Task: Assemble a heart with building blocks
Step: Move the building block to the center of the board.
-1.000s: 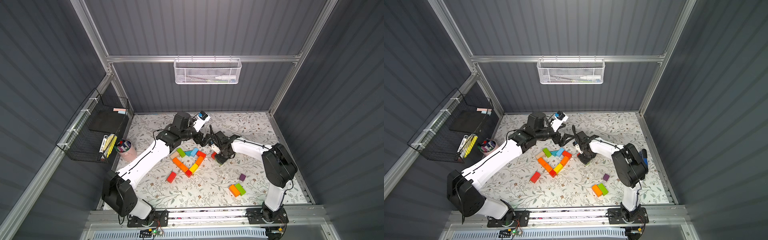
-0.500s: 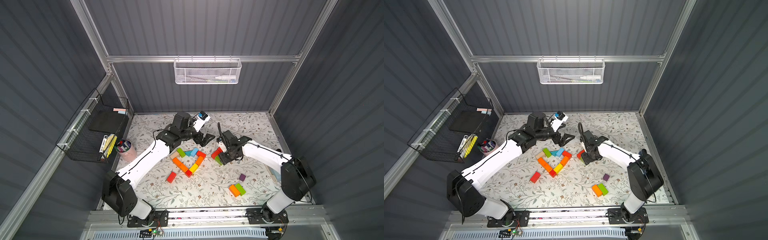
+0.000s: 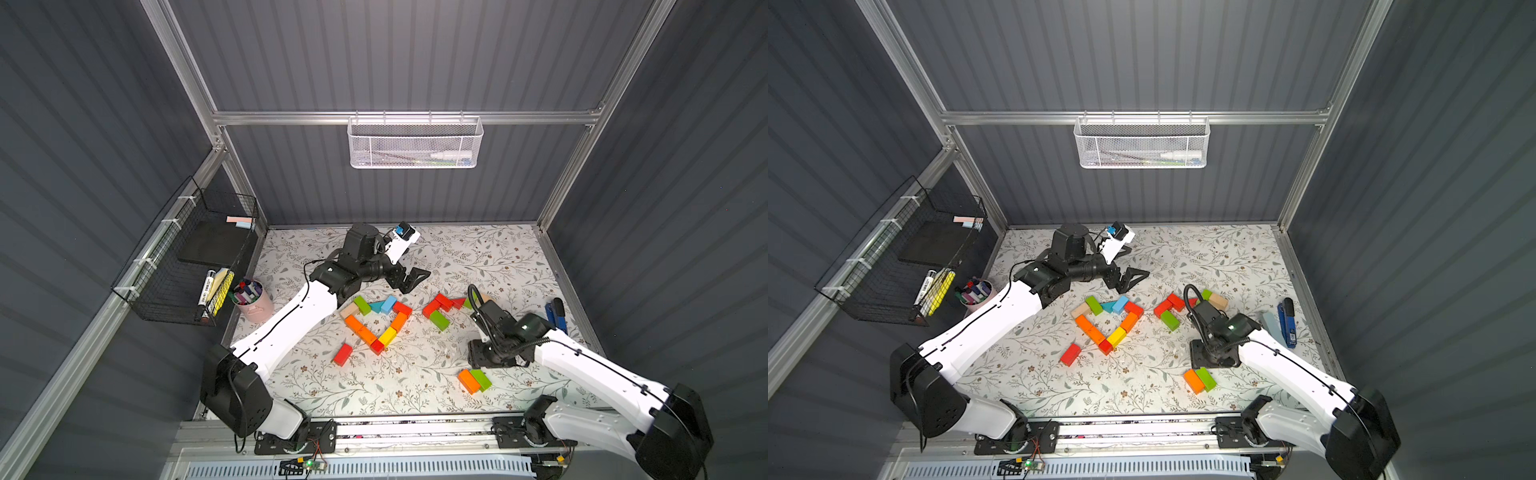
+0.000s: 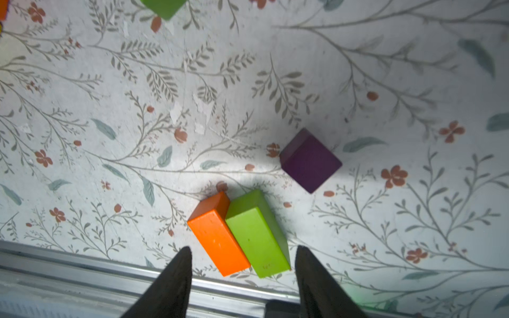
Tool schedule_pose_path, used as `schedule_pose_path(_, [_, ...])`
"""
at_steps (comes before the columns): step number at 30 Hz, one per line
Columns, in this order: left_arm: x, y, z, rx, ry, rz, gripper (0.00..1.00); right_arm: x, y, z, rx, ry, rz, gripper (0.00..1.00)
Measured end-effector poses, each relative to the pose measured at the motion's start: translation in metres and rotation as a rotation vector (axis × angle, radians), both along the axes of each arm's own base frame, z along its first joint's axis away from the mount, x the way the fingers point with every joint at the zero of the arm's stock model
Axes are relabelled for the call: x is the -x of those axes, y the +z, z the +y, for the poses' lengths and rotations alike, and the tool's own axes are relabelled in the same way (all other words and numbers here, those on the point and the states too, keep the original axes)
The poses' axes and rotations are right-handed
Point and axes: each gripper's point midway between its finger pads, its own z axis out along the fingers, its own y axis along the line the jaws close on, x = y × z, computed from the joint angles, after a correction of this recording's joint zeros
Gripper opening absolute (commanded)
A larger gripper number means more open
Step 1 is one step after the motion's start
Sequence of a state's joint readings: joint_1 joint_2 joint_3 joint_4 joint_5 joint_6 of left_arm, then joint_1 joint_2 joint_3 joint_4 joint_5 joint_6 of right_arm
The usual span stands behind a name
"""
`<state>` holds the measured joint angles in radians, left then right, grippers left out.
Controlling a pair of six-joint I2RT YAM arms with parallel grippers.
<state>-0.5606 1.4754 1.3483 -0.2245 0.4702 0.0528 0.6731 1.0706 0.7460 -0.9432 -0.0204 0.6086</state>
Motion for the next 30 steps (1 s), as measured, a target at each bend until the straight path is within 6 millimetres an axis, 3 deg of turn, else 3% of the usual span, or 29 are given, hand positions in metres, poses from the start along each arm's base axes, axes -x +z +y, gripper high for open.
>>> schedule_pose_path(4, [0.000,0.000,0.000,0.000,-0.002,0.001,0.99,0.014,0.000,0.007,-0.019,0.024,0.020,0.62])
schedule_pose_path(9, [0.000,0.000,0.000,0.000,-0.002,0.001,0.99,0.026,-0.008,0.026,-0.018,0.120,0.051,0.52])
schedule_pose_path(13, [0.000,0.000,0.000,0.000,-0.002,0.001,0.99,0.032,-0.018,0.036,-0.009,0.157,0.087,0.50])
schedule_pose_path(30, [0.001,0.000,-0.001,0.003,-0.009,0.003,0.99,0.059,-0.039,0.025,0.030,0.105,0.214,0.57])
